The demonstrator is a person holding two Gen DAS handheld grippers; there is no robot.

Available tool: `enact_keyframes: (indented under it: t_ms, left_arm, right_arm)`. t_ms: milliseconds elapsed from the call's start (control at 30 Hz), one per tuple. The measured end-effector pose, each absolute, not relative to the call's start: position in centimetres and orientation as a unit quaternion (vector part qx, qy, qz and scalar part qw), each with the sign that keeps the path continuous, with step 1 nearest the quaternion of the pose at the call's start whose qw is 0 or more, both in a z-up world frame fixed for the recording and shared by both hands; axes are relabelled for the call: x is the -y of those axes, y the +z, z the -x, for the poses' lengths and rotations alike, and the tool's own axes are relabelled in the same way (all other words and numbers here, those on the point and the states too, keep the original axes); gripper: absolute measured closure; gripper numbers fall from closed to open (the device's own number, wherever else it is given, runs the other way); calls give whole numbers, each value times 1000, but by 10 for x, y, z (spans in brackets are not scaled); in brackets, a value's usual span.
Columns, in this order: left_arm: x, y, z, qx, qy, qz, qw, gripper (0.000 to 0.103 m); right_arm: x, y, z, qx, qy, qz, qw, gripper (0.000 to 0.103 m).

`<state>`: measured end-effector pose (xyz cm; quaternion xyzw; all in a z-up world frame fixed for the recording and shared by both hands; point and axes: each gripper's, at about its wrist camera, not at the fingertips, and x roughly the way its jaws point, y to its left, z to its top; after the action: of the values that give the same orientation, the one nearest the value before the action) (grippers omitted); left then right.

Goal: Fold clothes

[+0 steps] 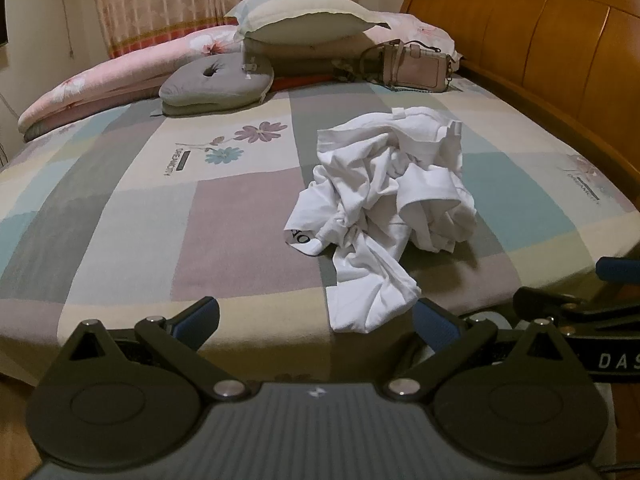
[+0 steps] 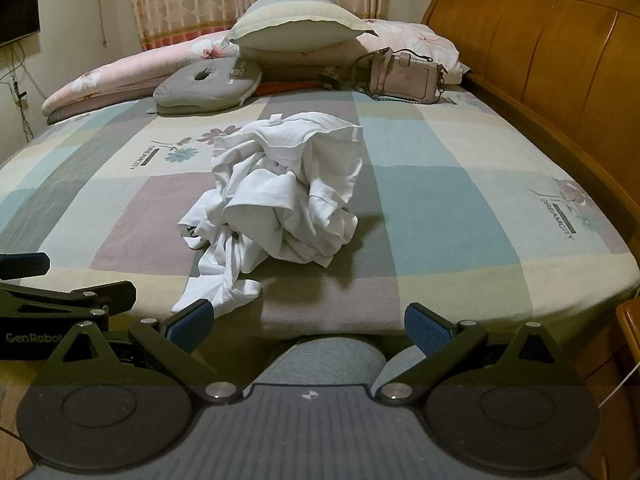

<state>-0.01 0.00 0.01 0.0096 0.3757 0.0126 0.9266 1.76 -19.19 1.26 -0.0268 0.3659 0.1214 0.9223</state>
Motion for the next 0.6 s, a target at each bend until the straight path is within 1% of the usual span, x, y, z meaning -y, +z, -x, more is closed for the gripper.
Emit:
enact_keyframes:
  t_ms: [600]
  left_arm:
    - [0, 1, 0, -376, 13, -3, 926, 1]
  right_arm:
    - [192, 13, -17, -361, 125, 22, 924, 0]
